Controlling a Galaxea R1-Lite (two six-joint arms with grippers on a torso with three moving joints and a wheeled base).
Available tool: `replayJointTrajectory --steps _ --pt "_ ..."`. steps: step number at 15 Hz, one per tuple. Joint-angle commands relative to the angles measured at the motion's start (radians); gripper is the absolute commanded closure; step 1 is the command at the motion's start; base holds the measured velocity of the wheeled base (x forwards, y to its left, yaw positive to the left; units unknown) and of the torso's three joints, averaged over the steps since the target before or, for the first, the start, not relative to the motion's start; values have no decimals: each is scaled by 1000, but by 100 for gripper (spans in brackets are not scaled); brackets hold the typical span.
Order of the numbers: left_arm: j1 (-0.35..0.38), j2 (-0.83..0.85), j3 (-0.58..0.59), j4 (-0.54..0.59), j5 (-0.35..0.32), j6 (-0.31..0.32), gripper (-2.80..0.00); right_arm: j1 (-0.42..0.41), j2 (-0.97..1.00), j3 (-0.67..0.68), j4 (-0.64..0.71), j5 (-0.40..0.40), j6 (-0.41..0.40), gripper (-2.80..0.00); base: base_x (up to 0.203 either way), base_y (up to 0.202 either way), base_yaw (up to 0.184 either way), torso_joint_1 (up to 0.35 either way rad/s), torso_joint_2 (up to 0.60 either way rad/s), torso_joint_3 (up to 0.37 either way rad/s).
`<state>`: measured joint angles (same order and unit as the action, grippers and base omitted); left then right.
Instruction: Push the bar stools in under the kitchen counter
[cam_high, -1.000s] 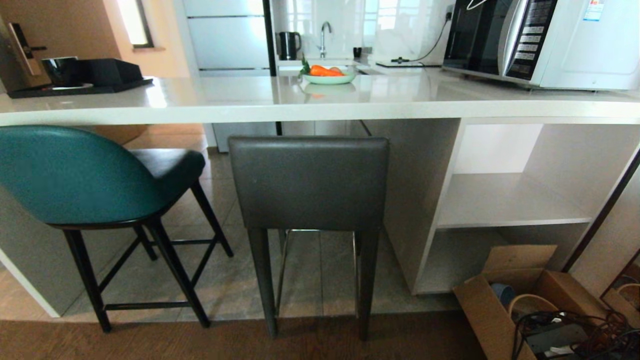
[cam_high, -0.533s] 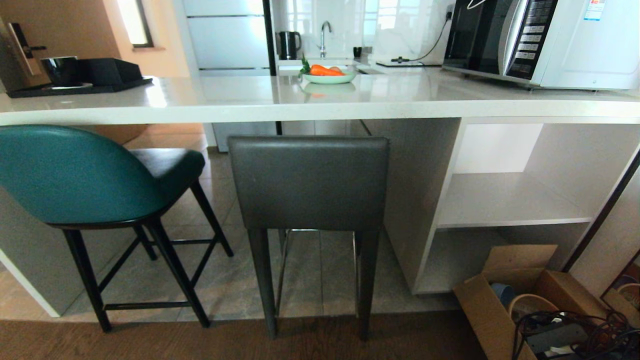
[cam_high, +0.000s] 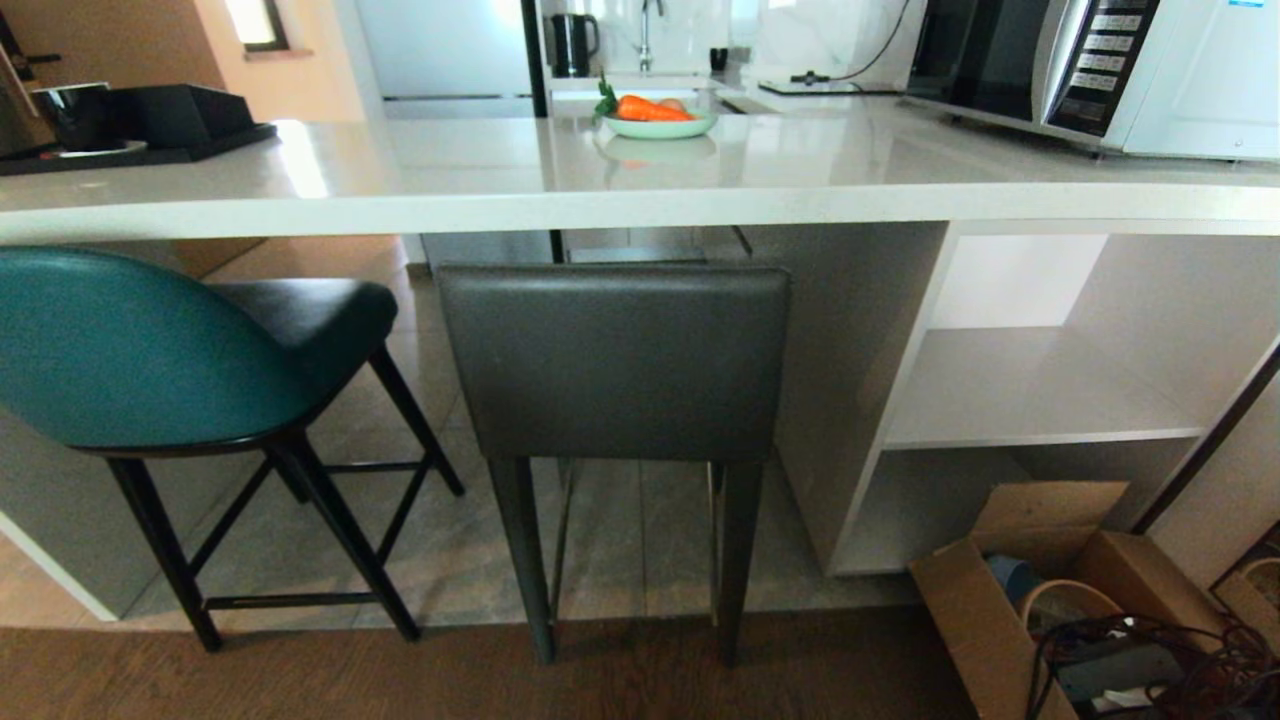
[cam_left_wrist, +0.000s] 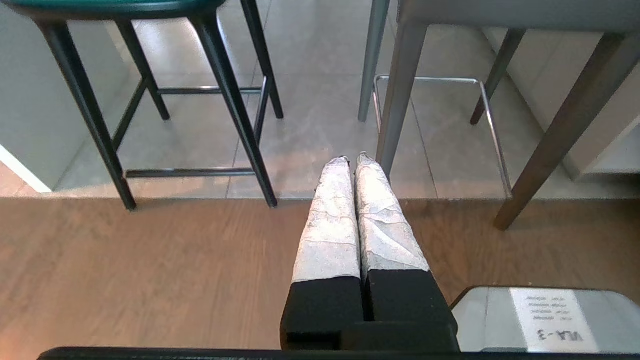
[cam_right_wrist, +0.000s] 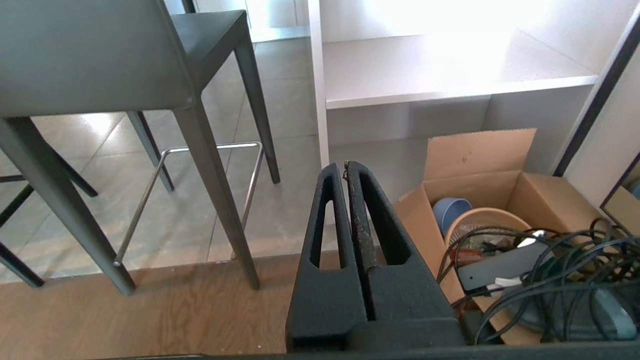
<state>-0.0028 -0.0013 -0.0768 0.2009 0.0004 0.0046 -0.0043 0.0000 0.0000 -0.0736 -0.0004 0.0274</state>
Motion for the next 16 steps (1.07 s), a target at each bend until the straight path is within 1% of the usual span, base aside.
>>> replayJointTrajectory --steps 1,3,8,11,16 --pt "0 1 -1 1 0 0 0 0 2 28 -2 0 0 0 0 0 0 257 -483 -257" --pt "0 1 0 2 0 0 0 0 2 28 -2 0 0 0 0 0 0 154 -686 -155" --pt "0 1 0 2 0 0 0 0 2 28 -2 0 0 0 0 0 0 206 -461 -177" --pt "-2 2 0 2 0 0 0 0 2 28 -2 0 0 0 0 0 0 81 -440 -197" --pt "-2 1 0 2 0 0 0 0 2 28 -2 0 0 0 0 0 0 144 -87 -42"
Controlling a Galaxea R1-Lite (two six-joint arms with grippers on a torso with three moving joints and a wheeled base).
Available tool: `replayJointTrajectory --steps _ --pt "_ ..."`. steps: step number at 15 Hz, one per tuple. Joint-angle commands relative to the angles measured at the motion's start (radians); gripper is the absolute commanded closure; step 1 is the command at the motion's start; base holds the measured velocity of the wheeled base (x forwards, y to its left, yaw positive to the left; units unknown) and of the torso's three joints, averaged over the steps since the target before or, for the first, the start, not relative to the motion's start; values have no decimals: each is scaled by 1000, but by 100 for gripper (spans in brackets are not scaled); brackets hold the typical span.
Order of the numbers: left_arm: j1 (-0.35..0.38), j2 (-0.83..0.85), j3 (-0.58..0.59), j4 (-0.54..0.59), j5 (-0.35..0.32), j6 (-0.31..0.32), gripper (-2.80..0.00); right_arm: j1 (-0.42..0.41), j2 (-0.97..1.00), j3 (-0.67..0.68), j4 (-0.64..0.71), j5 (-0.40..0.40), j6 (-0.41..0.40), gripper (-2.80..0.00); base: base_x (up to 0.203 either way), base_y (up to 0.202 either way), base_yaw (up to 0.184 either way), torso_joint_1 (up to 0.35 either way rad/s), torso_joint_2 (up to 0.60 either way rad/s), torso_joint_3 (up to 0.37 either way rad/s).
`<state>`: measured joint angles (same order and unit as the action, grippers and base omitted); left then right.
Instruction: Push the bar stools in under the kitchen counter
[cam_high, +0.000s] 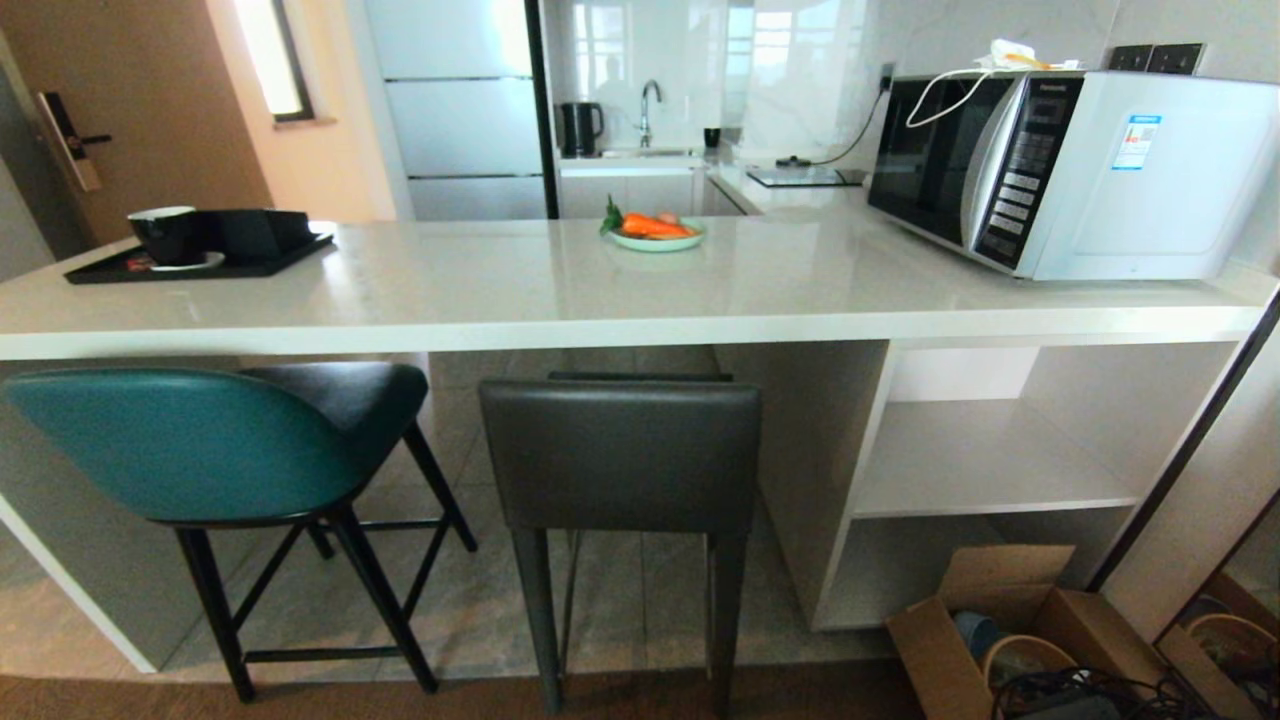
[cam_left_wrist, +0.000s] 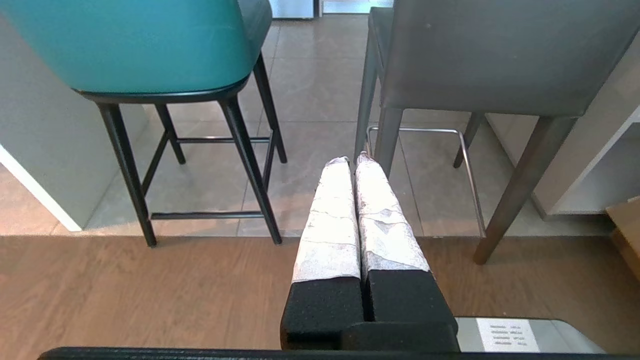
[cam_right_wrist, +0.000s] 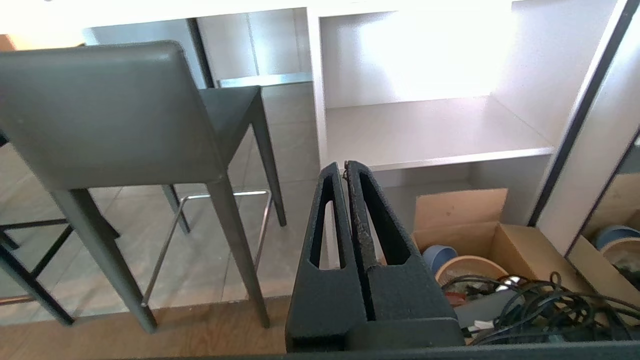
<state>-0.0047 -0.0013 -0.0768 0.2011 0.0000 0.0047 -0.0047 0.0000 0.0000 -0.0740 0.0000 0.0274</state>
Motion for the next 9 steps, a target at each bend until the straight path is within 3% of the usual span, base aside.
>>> replayJointTrajectory --steps 1,9 --pt "0 3 0 1 0 0 0 0 2 28 -1 0 0 0 0 0 0 27 -17 7" --pt "1 1 0 1 0 1 0 0 0 28 -1 0 -1 0 0 0 0 0 0 0"
